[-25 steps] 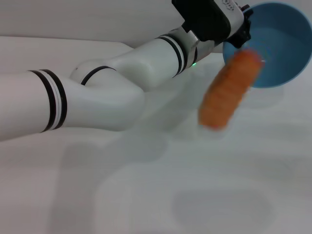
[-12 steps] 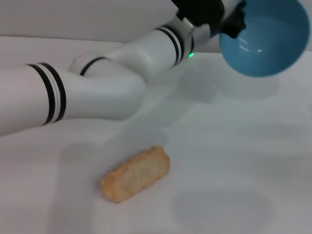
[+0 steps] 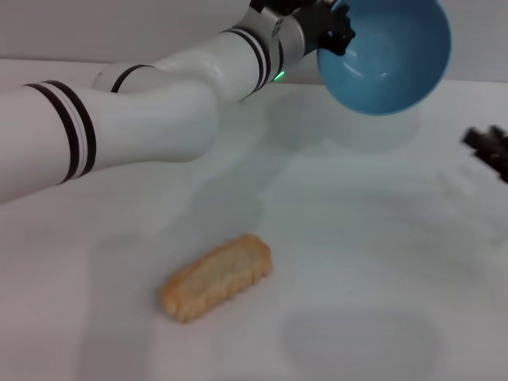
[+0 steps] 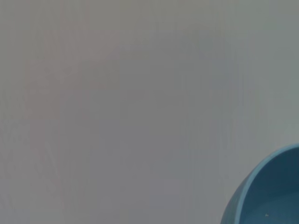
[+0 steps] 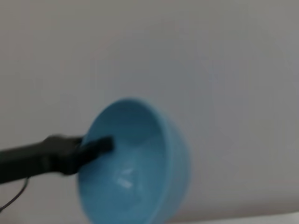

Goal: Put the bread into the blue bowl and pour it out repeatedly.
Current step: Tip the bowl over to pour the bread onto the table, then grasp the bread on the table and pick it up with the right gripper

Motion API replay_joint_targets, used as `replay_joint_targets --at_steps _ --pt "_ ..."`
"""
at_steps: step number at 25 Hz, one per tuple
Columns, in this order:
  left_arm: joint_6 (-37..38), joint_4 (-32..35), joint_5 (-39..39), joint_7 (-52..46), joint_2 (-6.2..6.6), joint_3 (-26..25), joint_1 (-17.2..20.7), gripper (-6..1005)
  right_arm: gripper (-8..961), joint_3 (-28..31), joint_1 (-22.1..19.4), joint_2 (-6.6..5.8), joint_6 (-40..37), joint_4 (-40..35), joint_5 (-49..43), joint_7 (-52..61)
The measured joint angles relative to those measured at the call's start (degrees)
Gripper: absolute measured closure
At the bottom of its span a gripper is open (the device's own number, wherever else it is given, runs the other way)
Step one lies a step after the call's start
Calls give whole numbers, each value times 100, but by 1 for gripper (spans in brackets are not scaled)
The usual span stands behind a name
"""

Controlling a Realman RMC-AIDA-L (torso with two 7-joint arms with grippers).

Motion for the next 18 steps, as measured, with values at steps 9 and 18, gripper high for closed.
replay_joint_targets --at_steps 9,18 --pt "80 -19 -2 -66 12 -233 156 999 423 -711 1085 7 617 498 -889 1384" --pt "26 -18 -1 -70 21 -323 238 999 431 -2742 1996 31 1117 687 -1117 3447"
